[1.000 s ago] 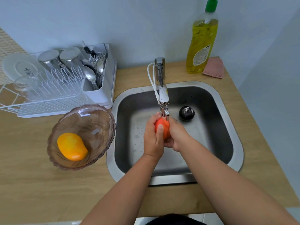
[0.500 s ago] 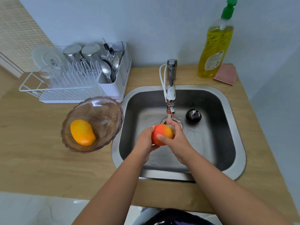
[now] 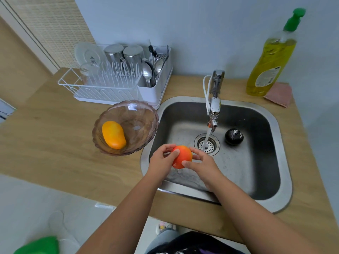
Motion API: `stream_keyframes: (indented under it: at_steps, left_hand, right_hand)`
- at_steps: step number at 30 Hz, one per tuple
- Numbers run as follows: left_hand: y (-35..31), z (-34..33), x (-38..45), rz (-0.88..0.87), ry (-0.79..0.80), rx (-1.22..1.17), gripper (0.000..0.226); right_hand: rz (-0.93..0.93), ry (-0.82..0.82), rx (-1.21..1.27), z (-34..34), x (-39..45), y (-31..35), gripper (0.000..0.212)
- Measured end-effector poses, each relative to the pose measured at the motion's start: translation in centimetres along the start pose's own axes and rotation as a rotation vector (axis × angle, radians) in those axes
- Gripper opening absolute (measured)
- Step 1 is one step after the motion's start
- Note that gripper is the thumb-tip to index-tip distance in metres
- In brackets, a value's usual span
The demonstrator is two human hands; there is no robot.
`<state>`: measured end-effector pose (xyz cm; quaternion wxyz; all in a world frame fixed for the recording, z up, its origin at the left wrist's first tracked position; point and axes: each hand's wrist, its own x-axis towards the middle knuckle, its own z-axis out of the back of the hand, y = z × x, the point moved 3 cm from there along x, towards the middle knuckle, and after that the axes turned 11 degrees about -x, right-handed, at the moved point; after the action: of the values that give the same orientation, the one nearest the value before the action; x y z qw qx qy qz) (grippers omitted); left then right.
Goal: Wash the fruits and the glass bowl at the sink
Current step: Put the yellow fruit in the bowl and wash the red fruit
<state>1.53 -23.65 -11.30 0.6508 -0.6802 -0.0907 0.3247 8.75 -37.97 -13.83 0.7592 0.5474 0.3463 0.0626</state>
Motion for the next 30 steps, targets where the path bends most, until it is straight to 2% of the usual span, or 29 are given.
stream_keyframes:
  at_steps: [5,11,17,21,25,30]
  left_hand:
    - [-1.0,0.2,-0.4,-0.027,0.016,0.033,0.020]
    - [-5.8,2.6,-0.5,-0.225,-0.046,0.073,0.029]
    - [-10.3,8.0,1.6,-0.277,-0.058,0.137,0.044]
    - [-11.8,11.6,3.4,-0.243,-0.008,0.278,0.050]
    - [-11.6,14.5,5.3,-0.204,0.043,0.526,0.048]
    - [-10.6,15.6,6.9,-0.165,0.184,0.710,0.047]
  right_hand:
    - [0.015,-0.018,0.029,0.2,-0.5,0.9,0.064]
    - [0.208,-0.024,0.020,-1.1,-0.7,6.4,0.068]
    - [0.390,-0.008,-0.204,-4.7,1.6,13.2,0.067]
    - [0.464,-0.025,-0.501,-7.4,3.7,15.5,0.063]
    - [0.456,-0.142,-0.822,-9.2,4.4,15.2,0.056]
    - [0.380,-0.230,-0.875,-10.6,4.0,13.7,0.062]
